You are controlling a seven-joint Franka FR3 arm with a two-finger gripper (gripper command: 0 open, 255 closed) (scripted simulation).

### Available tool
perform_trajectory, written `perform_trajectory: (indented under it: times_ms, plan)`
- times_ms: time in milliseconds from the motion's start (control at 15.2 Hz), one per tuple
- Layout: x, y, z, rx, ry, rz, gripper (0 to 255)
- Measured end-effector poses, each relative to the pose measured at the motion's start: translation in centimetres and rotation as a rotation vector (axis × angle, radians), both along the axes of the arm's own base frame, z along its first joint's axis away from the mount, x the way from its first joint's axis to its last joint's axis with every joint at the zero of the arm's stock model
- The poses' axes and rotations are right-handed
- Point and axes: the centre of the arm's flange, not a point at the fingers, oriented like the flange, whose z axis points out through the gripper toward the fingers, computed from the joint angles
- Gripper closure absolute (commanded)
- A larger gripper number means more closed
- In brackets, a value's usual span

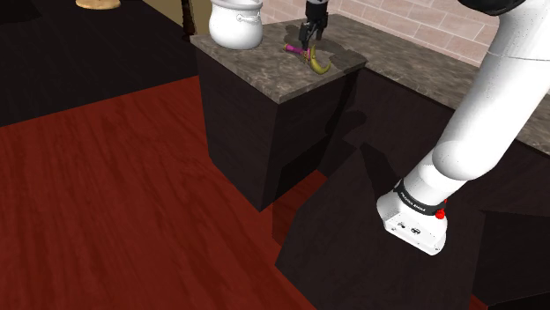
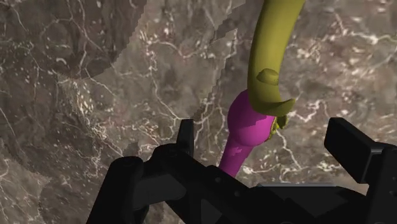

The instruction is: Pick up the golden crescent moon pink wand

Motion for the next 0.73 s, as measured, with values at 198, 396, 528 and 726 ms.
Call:
perform_trajectory:
  times_ms: [198, 396, 528, 726]
  plan:
    - [0.3, -0.2, -1.3, -0.002, 0.000, 0.000, 0]
    - [0.3, -0.1, -3.1, -0.002, 0.000, 0.000, 0]
    - [0.3, -0.1, -3.6, -0.002, 0.001, 0.000, 255]
    - [0.3, -0.1, -3.7, -0.002, 0.000, 0.000, 255]
